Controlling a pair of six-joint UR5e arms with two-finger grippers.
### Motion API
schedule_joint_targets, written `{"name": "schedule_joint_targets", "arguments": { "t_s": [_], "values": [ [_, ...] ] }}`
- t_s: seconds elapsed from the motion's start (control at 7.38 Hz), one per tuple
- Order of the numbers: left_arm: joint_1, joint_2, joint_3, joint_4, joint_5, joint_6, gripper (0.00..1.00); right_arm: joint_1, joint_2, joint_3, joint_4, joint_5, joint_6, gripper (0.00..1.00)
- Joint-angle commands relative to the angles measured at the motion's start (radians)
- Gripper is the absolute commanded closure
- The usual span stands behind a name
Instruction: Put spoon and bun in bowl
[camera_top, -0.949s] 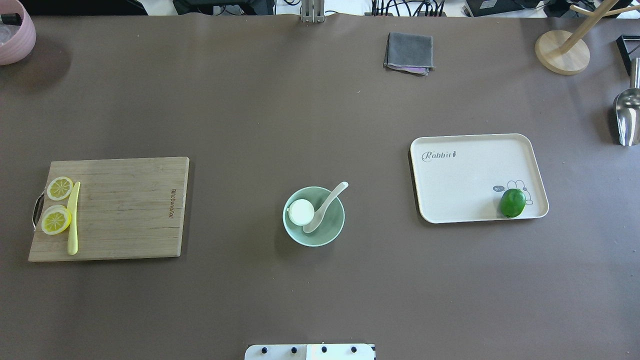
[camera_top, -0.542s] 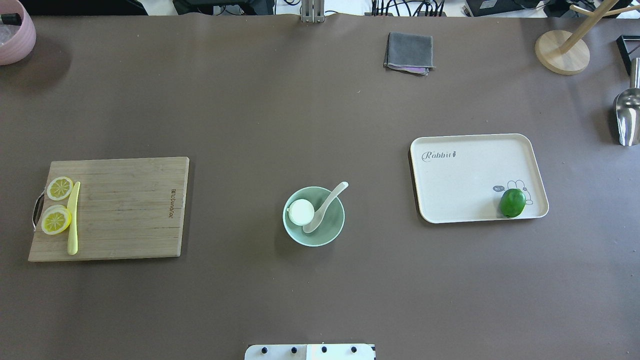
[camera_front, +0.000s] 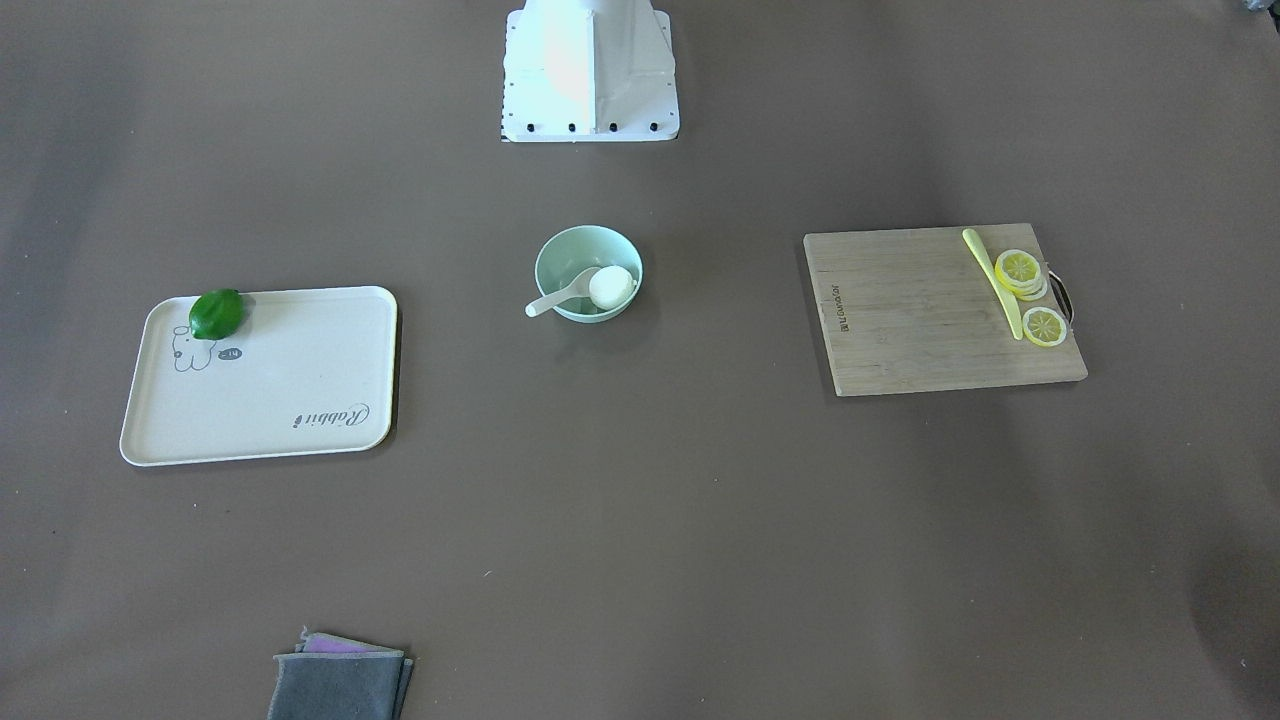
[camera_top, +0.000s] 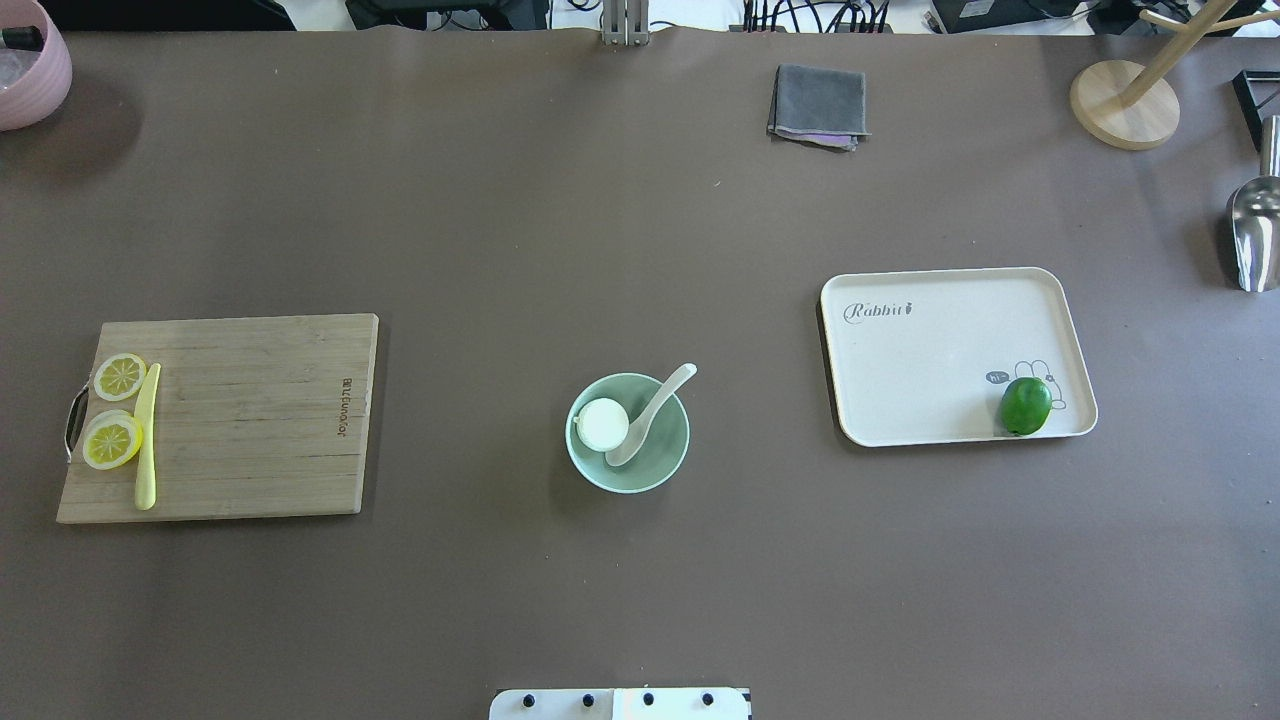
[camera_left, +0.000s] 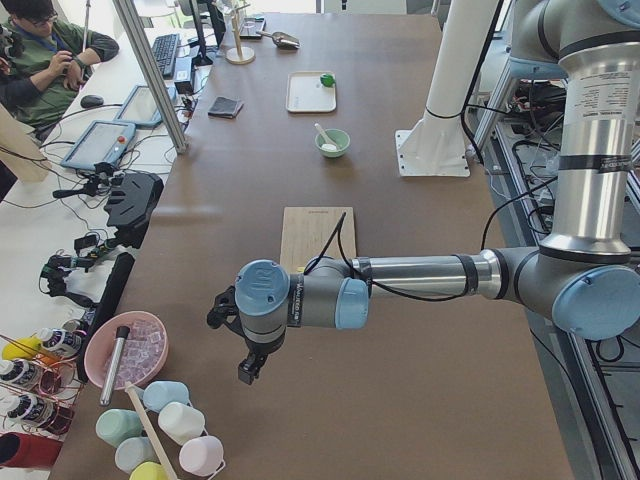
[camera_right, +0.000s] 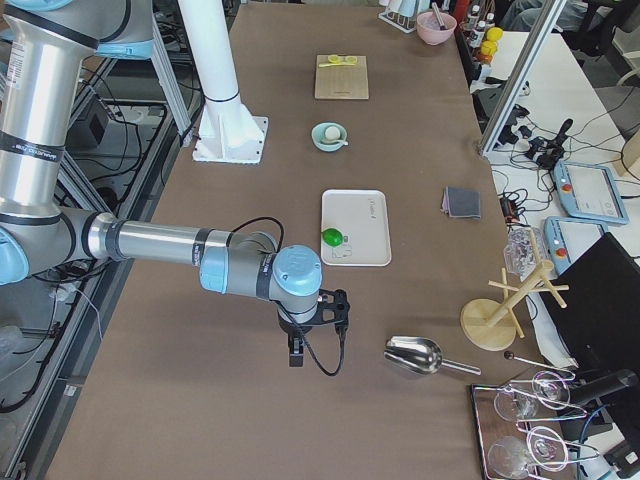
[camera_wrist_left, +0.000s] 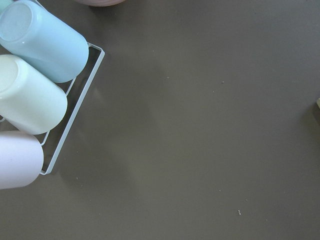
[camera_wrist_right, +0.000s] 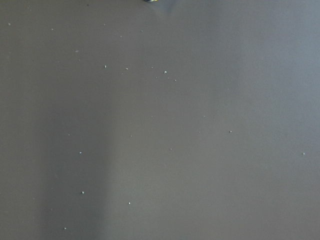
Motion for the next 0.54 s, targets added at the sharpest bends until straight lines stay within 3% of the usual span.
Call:
{"name": "schedule_joint_targets", "arguments": {
  "t_s": [0.0, 0.41],
  "values": [
    [0.0, 0.0, 0.0, 0.0, 0.0, 0.0, 0.02, 0.0, 0.0, -0.003, 0.0, 0.021, -0.002, 0.0],
    [0.0, 0.0, 0.003, 0.002, 0.0, 0.0, 0.02, 0.0, 0.0, -0.004, 0.0, 0.027, -0.002, 0.0]
  ]
}}
